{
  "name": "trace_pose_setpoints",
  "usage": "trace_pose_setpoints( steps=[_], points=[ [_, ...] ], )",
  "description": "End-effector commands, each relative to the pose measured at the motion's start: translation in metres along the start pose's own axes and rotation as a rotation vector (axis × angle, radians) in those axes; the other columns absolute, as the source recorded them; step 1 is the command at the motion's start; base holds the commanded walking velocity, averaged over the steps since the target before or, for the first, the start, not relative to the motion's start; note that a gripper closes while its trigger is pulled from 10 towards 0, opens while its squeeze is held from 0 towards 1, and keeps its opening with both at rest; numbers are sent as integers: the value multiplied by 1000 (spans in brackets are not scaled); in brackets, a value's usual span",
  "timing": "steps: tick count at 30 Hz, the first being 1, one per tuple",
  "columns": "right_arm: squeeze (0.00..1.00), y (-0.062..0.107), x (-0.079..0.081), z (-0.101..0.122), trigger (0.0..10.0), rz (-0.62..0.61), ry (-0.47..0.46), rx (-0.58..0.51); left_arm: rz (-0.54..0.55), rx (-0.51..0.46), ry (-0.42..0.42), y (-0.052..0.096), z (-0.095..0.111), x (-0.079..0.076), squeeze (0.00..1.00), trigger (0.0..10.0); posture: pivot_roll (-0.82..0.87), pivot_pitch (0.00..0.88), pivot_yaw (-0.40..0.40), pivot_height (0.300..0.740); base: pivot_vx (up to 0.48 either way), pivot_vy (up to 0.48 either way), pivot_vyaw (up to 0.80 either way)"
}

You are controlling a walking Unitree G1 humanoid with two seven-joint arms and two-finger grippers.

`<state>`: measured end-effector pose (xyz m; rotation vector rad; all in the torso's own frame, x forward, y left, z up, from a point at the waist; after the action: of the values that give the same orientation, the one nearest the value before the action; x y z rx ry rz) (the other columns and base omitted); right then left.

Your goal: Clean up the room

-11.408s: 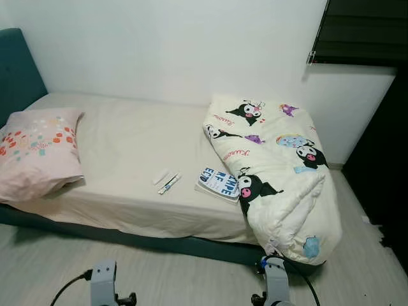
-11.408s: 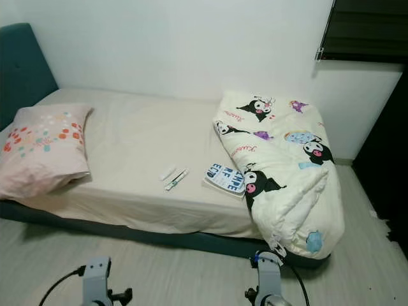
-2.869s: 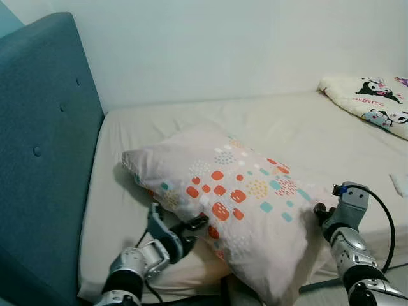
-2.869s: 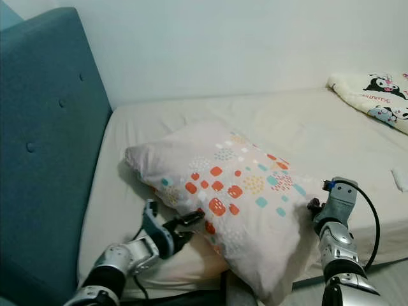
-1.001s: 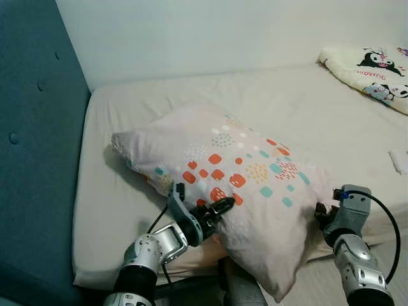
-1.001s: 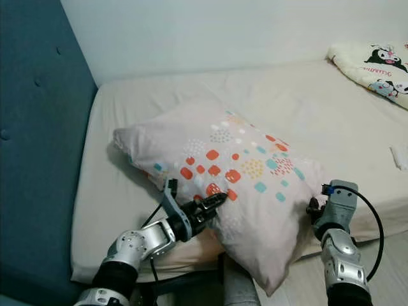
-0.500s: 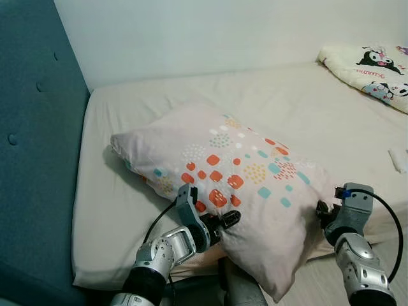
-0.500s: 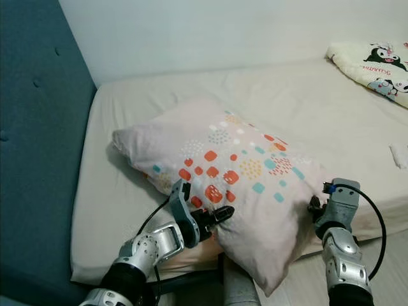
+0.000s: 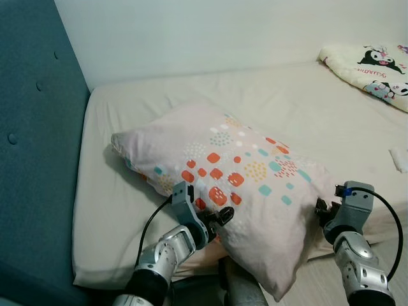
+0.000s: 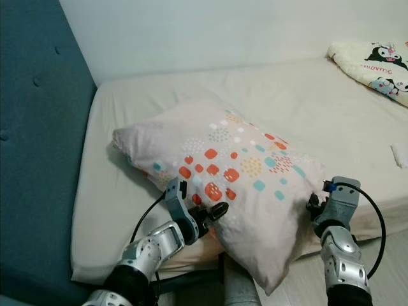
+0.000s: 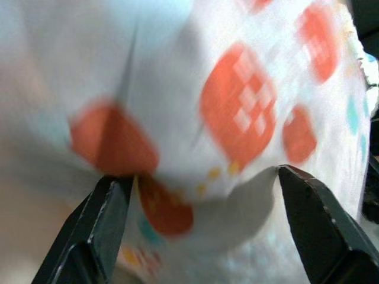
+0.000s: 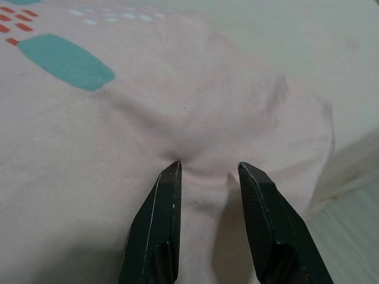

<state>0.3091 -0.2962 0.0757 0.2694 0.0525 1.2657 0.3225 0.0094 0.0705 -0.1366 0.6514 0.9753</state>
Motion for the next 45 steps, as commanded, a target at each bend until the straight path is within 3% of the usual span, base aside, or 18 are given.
trace_pose_setpoints(
  steps=[1, 3, 4, 5, 6, 7, 12, 17, 25, 38, 44, 45],
  points=[
    [0, -2, -1, 1, 10000, 1, -8, 3, -36, -81, -95, -4, 1, -22, 0, 10000, -226, 158, 32, 591, 0, 0, 0],
    [0, -4, 1, 3, 10000, 4, -12, -2, 54, -87, -219, 8, 5, 9, 0, 10000, -216, 149, 32, 591, 0, 0, 0],
    [0, -5, 2, 4, 10000, 6, -13, -4, 91, -79, -244, 13, 5, 20, 0, 10000, -216, 149, 32, 591, 0, 0, 0],
    [0, -5, 2, 4, 10000, 6, -13, -4, 91, -79, -244, 13, 5, 20, 0, 10000, -216, 149, 32, 591, 0, 0, 0],
    [0, -7, 5, 5, 10000, 10, -18, -7, 185, -63, -288, 22, 4, 42, 0, 10000, -207, 140, 34, 591, 0, 0, 0],
    [0, -8, 6, 6, 10000, 11, -20, -8, 217, -48, -301, 27, 2, 51, 0, 10000, -203, 133, 34, 591, 0, 0, 0],
    [0, -10, 9, 7, 10000, 16, -25, -11, 255, -13, -316, 33, -3, 61, 0, 10000, -198, 125, 33, 591, 0, 0, 0],
    [0, -13, 13, 10, 10000, 23, -31, -17, 285, 15, -236, 44, -14, 69, 0, 10000, -194, 108, 30, 591, 0, -433, 0],
    [0, -17, 14, 13, 10000, 26, -33, -22, 320, -4, -202, 50, -18, 75, 0, 10000, -185, 94, 26, 591, 0, -480, 0],
    [0, -20, 18, 13, 10000, 40, -32, -25, 388, -29, -152, 52, -7, 85, 0, 10000, -187, 74, 28, 591, 0, -111, 0],
    [0, -20, 18, 12, 10000, 43, -29, -22, 449, -71, -102, 57, 4, 97, 0, 10000, -188, 72, 25, 591, 0, 0, 0],
    [0, -20, 18, 12, 10000, 46, -27, -20, 466, -105, -44, 61, 10, 104, 0, 10000, -186, 73, 24, 591, 0, 0, 0]
  ],
)
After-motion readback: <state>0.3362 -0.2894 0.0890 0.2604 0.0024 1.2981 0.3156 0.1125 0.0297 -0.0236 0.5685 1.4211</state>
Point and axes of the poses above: a point about 5 cm out from each wrist's last joint towards the gripper, its own y axis pointing back from the gripper into the wrist, its own z axis along the axis of the wrist's last joint, x = y × z, the point moved 2 cm from there along -y, pointing out of the wrist towards the gripper, and after that the axes turned 5 degrees about -y, right-handed, at the moved point
